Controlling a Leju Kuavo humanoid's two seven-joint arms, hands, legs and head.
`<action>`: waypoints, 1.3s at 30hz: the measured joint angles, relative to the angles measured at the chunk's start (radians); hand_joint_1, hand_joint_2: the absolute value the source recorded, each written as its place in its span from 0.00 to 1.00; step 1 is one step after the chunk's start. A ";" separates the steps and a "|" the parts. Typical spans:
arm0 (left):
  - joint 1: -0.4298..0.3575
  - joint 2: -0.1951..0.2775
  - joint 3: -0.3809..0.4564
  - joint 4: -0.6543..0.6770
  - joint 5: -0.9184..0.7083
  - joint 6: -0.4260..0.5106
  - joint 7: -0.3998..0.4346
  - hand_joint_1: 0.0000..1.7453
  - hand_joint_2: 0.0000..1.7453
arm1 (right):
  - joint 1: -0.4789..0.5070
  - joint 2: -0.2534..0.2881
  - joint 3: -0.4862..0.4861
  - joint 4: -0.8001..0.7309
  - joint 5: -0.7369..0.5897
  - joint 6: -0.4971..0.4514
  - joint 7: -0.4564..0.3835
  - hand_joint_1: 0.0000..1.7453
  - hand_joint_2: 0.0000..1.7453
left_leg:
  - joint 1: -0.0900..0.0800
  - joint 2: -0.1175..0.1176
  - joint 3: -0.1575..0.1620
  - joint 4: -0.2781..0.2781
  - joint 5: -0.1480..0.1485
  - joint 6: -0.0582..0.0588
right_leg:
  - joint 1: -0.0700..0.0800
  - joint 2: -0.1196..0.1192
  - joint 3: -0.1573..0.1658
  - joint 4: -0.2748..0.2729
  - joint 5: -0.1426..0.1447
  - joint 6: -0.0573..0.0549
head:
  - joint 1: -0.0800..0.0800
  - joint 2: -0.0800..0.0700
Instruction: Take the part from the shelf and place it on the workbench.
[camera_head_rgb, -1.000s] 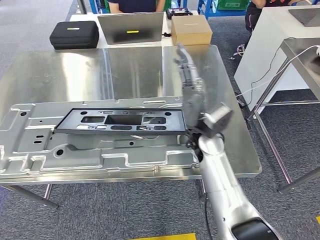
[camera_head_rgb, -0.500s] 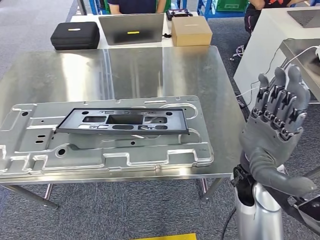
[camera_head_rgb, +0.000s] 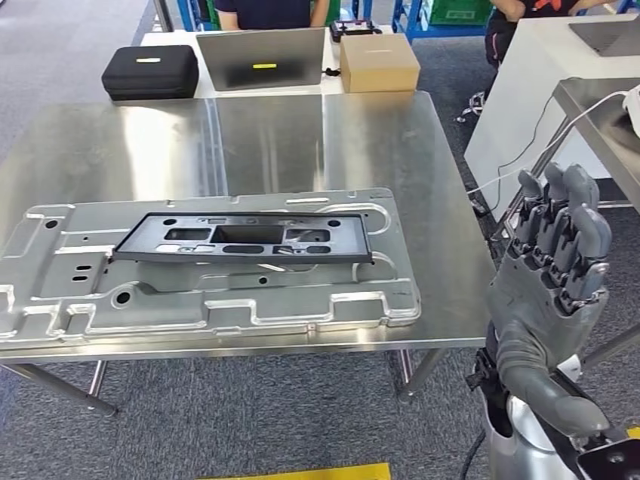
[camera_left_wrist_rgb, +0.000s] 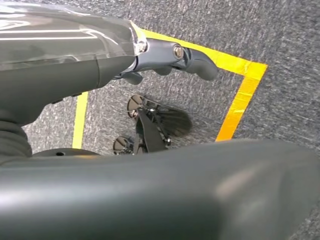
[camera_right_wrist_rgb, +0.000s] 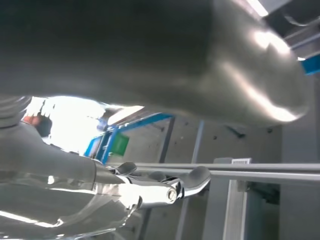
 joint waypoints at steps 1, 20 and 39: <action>-0.001 0.000 0.000 0.000 0.000 -0.001 -0.001 0.00 0.00 | 0.003 -0.005 0.006 -0.001 0.010 -0.011 0.000 0.00 0.00 | -0.001 -0.001 -0.004 0.002 0.004 -0.006 | 0.002 0.001 -0.004 -0.001 0.003 -0.006 | 0.000 0.000; 0.004 -0.015 -0.001 0.001 -0.052 0.022 0.060 0.00 0.00 | 0.229 -0.077 0.065 -0.048 -0.007 -0.096 0.000 0.00 0.00 | -0.004 0.002 0.087 -0.052 -0.034 0.019 | 0.013 -0.013 -0.110 0.037 0.025 -0.010 | 0.001 0.000; -0.008 -0.007 0.008 0.001 -0.014 0.018 0.013 0.00 0.00 | 0.301 -0.052 0.075 -0.022 -0.124 0.042 0.000 0.00 0.00 | 0.002 0.004 -0.102 0.242 -0.149 -0.043 | 0.010 -0.021 -0.002 -0.049 0.036 -0.054 | 0.000 0.000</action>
